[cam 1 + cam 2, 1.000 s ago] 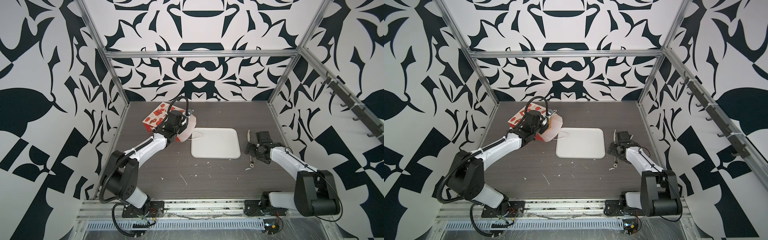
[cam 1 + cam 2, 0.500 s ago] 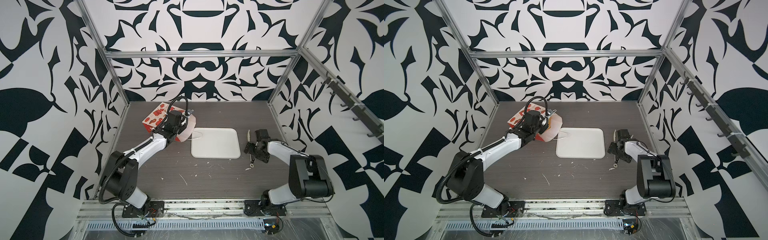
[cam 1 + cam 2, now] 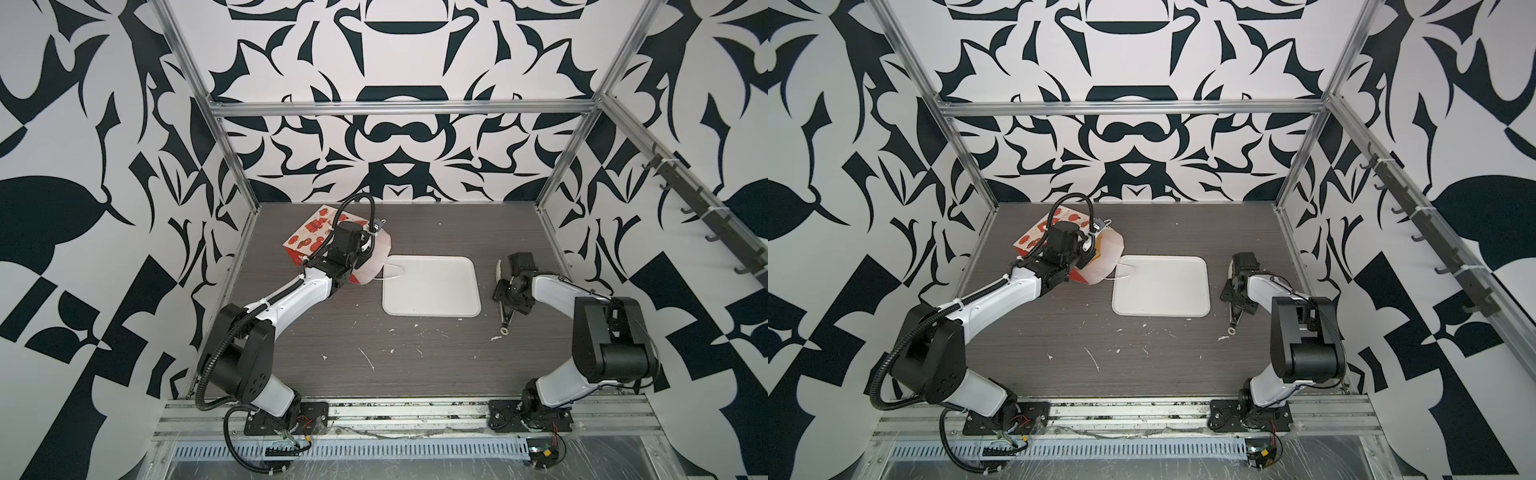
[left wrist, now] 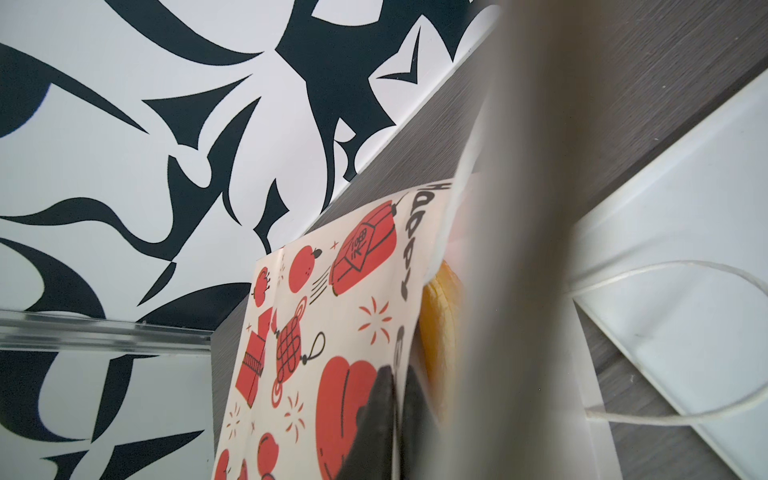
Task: Take the fake bread out of the paper bag
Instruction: 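Grasp the metal tongs with the right gripper, closing them, then lift the tongs with the right gripper and insert them into the bag opening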
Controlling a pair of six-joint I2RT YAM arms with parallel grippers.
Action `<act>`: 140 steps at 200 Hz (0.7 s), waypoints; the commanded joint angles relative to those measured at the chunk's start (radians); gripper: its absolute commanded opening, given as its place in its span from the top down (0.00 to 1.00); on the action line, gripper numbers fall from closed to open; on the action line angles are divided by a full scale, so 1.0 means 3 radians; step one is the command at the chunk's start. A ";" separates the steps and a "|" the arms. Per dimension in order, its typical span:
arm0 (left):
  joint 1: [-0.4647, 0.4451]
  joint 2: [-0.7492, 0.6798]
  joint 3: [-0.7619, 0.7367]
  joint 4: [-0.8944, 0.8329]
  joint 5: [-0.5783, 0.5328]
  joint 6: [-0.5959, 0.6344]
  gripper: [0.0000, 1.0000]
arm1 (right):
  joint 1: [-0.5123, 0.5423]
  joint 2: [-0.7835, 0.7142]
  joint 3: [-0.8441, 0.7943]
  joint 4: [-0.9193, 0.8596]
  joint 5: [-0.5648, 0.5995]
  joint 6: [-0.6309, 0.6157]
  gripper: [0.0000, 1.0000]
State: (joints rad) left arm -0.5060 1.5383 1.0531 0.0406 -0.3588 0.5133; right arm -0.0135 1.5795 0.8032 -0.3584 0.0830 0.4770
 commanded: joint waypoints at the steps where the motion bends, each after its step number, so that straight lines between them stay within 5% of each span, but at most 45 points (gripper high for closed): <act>1: 0.0025 -0.0109 -0.0036 0.0069 -0.0045 -0.0013 0.91 | -0.0010 0.0055 -0.0053 -0.0036 -0.0056 0.0074 0.50; 73: 0.0029 -0.0140 -0.0051 0.0072 -0.0042 -0.0013 0.91 | -0.0010 -0.0156 -0.0177 -0.0098 -0.0022 0.0110 1.00; 140: 0.0029 -0.0163 -0.0040 0.0040 -0.0031 -0.0028 0.92 | 0.0115 -0.0677 0.0109 -0.0431 -0.0704 -0.0235 1.00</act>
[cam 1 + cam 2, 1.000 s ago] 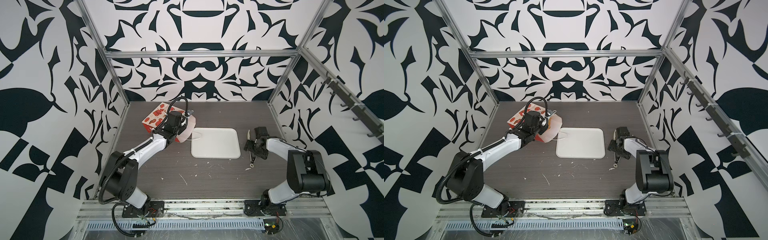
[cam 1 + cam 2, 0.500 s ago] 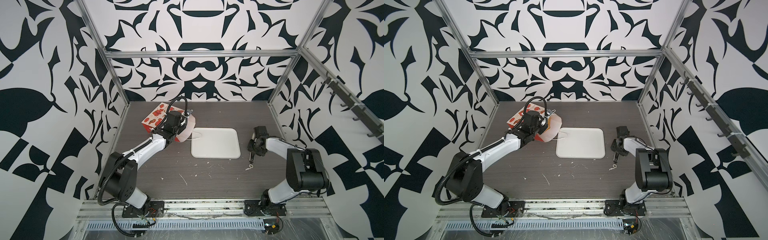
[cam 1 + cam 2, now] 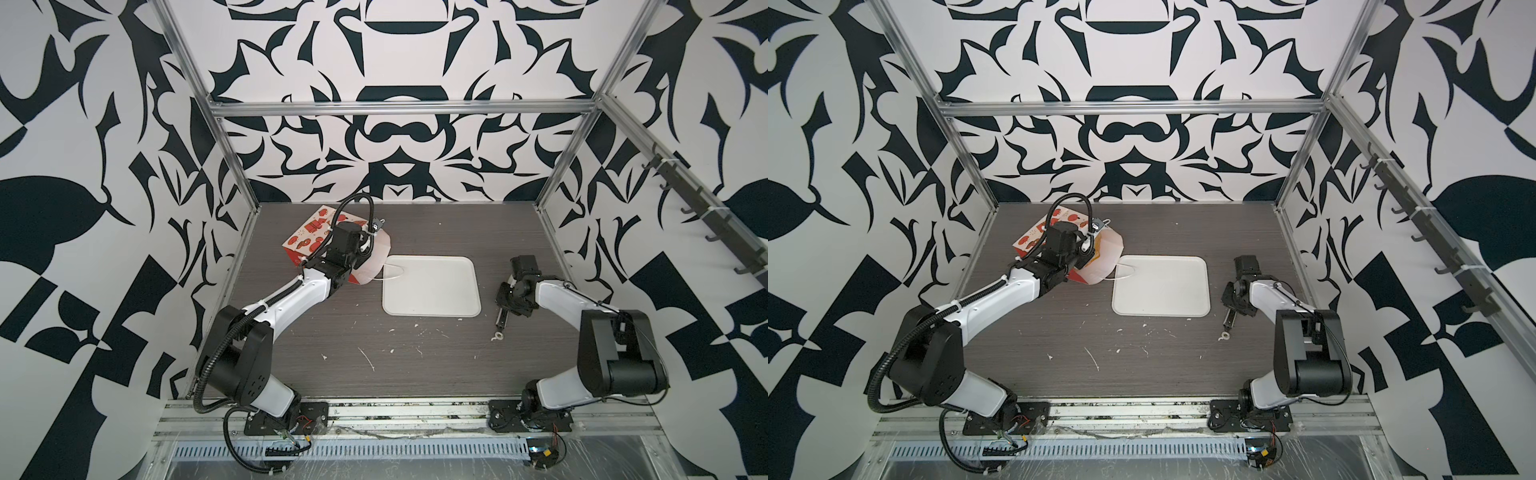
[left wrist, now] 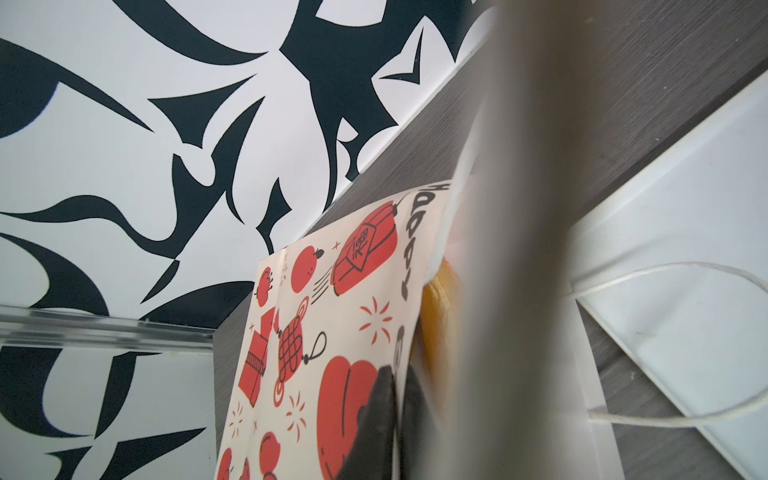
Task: Take the fake bread out of the paper bag
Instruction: 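Lift the tongs with the right gripper and insert them into the bag opening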
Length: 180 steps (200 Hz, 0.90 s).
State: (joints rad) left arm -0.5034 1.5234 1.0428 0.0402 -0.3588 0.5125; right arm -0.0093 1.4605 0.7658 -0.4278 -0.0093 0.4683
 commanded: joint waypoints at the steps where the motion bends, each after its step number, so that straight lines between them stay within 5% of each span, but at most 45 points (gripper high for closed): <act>1: 0.0021 -0.0111 -0.0005 0.0040 -0.0029 -0.0023 0.92 | 0.0110 -0.0286 0.0239 -0.0205 -0.0415 -0.0219 1.00; 71: 0.0021 -0.0078 0.0021 0.0005 -0.0021 -0.0042 0.92 | 0.1052 -0.0251 0.0837 0.0152 -0.1911 -0.0226 1.00; 105: 0.0020 -0.0080 0.0013 -0.0006 -0.0033 -0.0047 0.92 | 0.1532 0.0162 0.1148 0.0357 -0.2168 -0.0224 1.00; 180: 0.0021 -0.0076 0.0023 -0.0008 -0.0018 -0.0065 0.92 | 0.1861 0.0860 0.1588 0.0819 -0.2447 0.0028 0.97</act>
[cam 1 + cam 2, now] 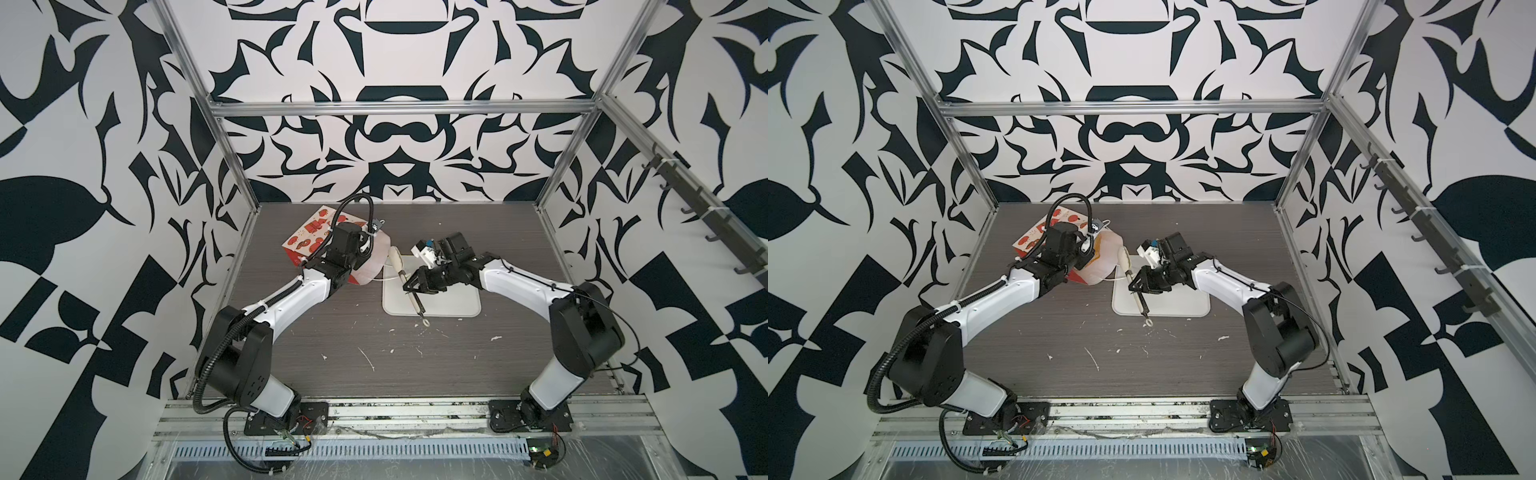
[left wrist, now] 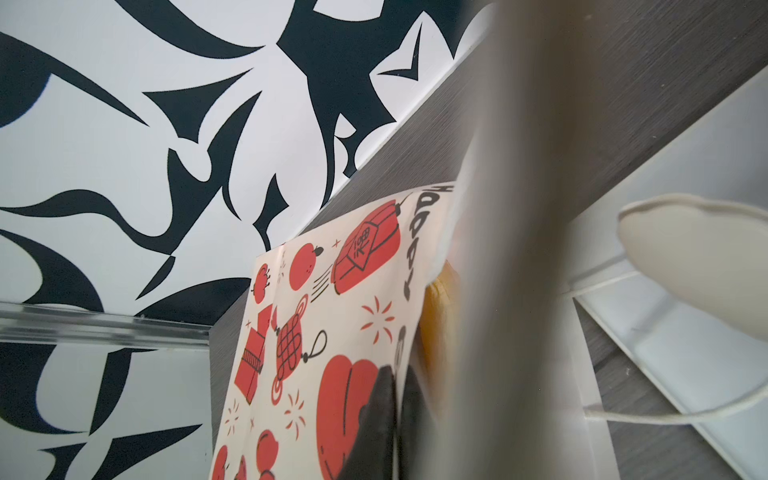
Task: Take the fake bread out of the paper bag
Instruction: 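Lift the tongs with the right gripper and insert them into the bag opening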
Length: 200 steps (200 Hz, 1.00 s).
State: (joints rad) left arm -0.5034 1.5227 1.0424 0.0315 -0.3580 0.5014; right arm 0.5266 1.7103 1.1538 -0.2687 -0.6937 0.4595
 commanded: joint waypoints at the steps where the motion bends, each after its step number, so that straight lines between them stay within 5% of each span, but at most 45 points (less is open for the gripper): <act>1: 0.0021 -0.0071 0.0024 0.0022 -0.0020 -0.0024 0.92 | 0.0080 0.0034 0.0303 0.0293 -0.0164 0.0060 0.97; 140: 0.0021 -0.0029 0.0004 0.0063 -0.0029 -0.0012 0.92 | 0.0245 0.0660 0.0878 0.0343 -0.0241 0.0252 0.60; 200: 0.0018 -0.0013 -0.0027 0.0092 -0.0039 -0.0006 0.92 | 0.0245 0.0761 0.0998 0.0279 -0.0194 0.0238 0.60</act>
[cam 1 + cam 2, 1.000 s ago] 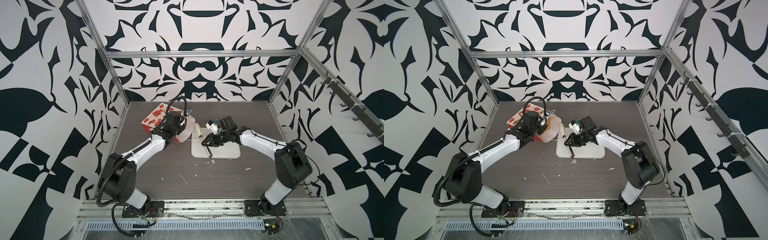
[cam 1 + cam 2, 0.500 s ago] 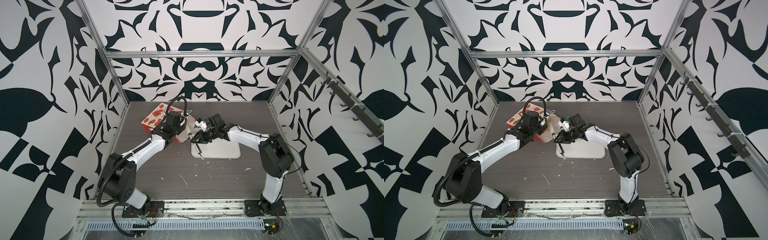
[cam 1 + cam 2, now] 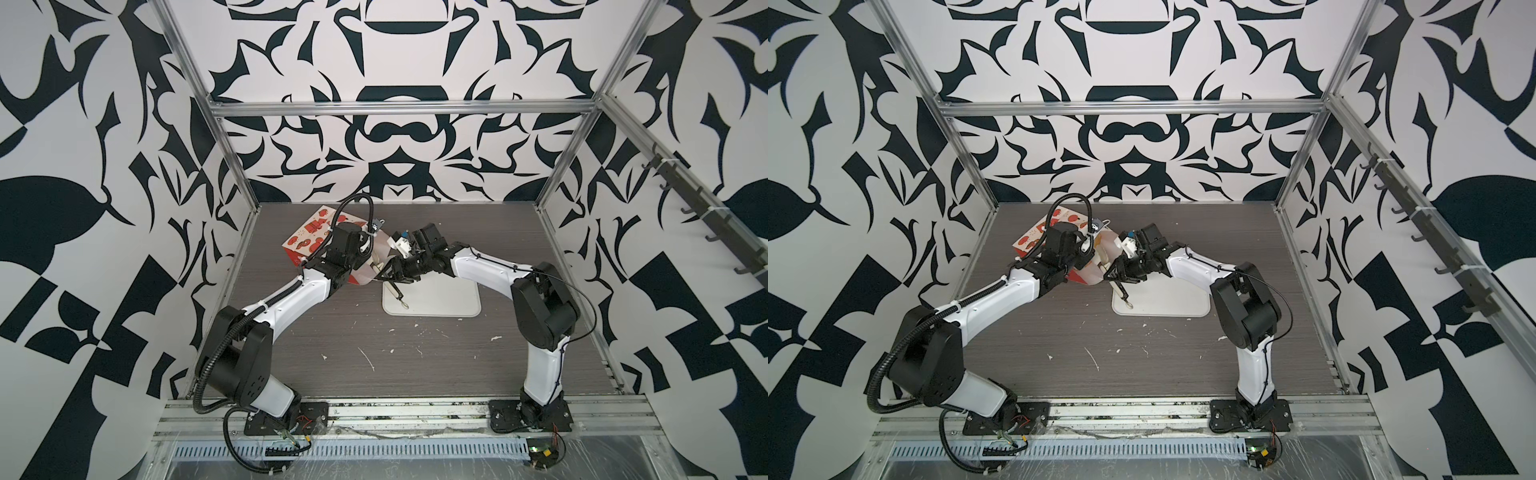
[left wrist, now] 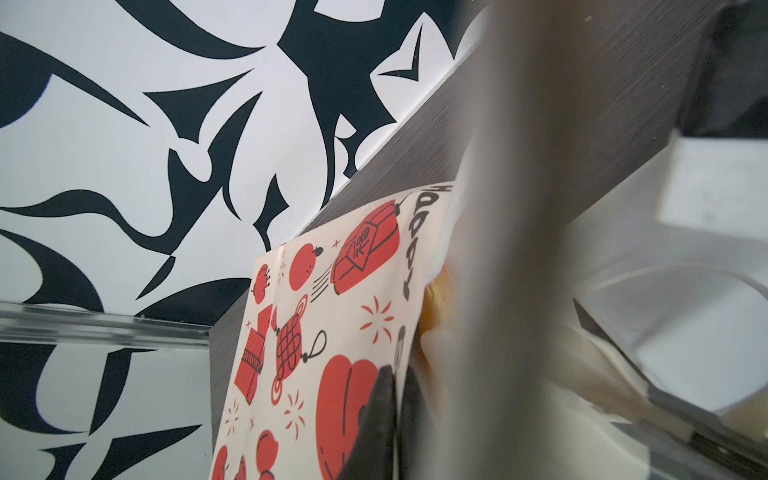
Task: Take the fake bread out of the paper bag
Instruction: 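Lift the tongs with the right gripper and insert them into the bag opening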
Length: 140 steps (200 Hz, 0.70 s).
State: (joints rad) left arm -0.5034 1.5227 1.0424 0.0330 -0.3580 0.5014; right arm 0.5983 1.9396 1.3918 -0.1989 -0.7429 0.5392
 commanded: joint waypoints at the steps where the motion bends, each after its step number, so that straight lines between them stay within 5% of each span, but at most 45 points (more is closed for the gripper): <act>1: 0.0017 -0.0010 -0.0028 0.0088 -0.0041 -0.0006 0.93 | 0.0006 0.0000 0.0209 0.0045 -0.0027 -0.0028 0.60; 140: 0.0021 0.0030 -0.0024 0.0080 -0.0058 0.0010 0.93 | 0.0010 -0.0021 0.0606 -0.0752 0.0260 -0.0074 0.59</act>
State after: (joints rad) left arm -0.5022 1.5261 1.0409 0.0330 -0.3614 0.5018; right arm 0.5995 1.9690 1.5066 -0.4099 -0.6552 0.5133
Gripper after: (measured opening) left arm 0.076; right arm 0.412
